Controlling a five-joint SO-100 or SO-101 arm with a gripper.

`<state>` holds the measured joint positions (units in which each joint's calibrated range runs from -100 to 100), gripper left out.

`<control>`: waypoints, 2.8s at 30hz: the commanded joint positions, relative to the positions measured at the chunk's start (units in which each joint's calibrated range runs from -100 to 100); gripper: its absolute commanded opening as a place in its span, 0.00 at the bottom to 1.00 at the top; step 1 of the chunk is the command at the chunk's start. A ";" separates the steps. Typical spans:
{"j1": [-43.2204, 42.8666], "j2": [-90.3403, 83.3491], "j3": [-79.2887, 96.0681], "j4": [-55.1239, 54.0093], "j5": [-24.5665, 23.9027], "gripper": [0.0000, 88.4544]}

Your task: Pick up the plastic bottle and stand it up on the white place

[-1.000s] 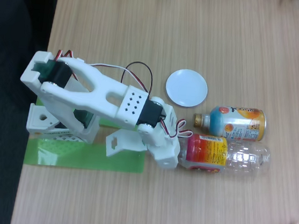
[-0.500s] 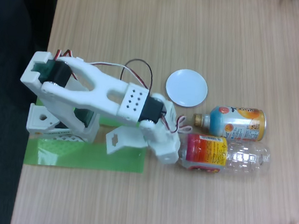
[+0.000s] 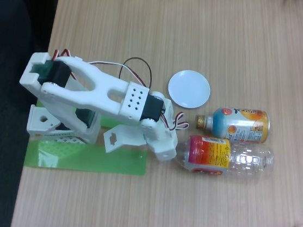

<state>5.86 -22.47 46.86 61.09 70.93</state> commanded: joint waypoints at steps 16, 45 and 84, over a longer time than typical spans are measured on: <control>0.58 -0.92 6.15 -10.53 -0.21 0.37; 0.58 -0.92 6.88 -10.62 -0.21 0.24; 3.10 -9.57 4.52 -4.09 -0.16 0.24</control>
<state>7.96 -28.96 49.93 55.73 70.93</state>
